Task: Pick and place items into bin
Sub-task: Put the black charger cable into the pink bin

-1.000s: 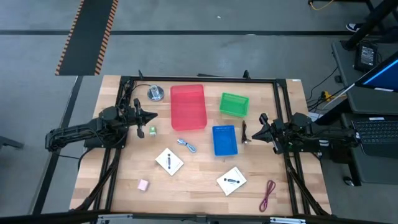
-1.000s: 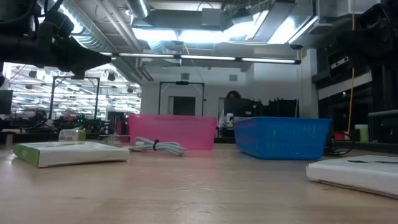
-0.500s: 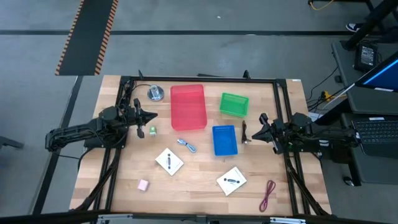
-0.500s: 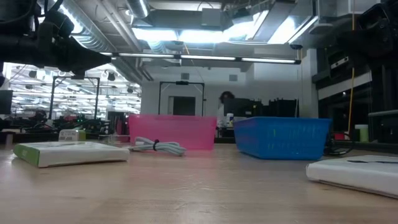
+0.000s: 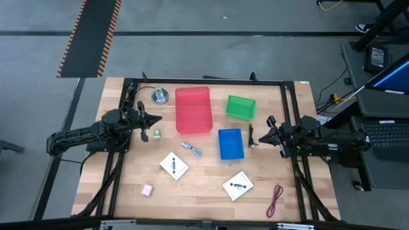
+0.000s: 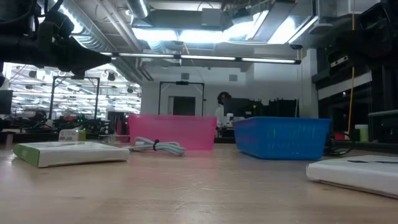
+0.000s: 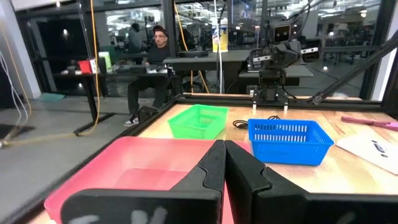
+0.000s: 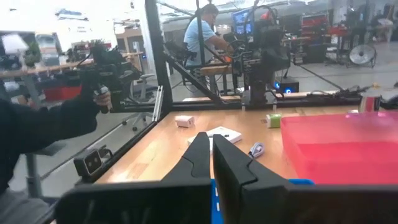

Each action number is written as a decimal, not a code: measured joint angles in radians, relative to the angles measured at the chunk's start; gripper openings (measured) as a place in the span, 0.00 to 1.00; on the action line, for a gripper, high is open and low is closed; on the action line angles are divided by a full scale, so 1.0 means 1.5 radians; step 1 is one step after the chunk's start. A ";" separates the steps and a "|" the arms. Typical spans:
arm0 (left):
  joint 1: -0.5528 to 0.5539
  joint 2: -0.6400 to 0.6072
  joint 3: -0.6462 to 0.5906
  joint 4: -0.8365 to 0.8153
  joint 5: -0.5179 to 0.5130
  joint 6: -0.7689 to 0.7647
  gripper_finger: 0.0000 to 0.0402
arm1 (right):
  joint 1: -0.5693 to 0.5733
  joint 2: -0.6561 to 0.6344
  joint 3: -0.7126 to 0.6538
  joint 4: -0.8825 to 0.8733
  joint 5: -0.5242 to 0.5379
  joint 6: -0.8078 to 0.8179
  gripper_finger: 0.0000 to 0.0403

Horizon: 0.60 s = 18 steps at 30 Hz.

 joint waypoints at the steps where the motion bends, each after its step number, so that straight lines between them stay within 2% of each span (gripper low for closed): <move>1: 0.000 0.000 0.000 0.007 0.011 0.007 0.01 | 0.000 0.000 0.000 0.000 0.002 0.008 0.00; 5: -0.001 0.000 0.011 0.031 0.098 -0.016 0.00 | 0.000 0.002 0.000 0.000 0.043 0.031 0.00; 11: -0.001 0.030 0.046 0.032 0.090 -0.016 0.00 | 0.000 0.056 0.045 -0.039 0.128 0.029 0.00; 18: -0.001 0.137 0.106 0.031 0.084 0.027 0.01 | 0.000 0.191 0.136 -0.041 0.182 0.012 0.00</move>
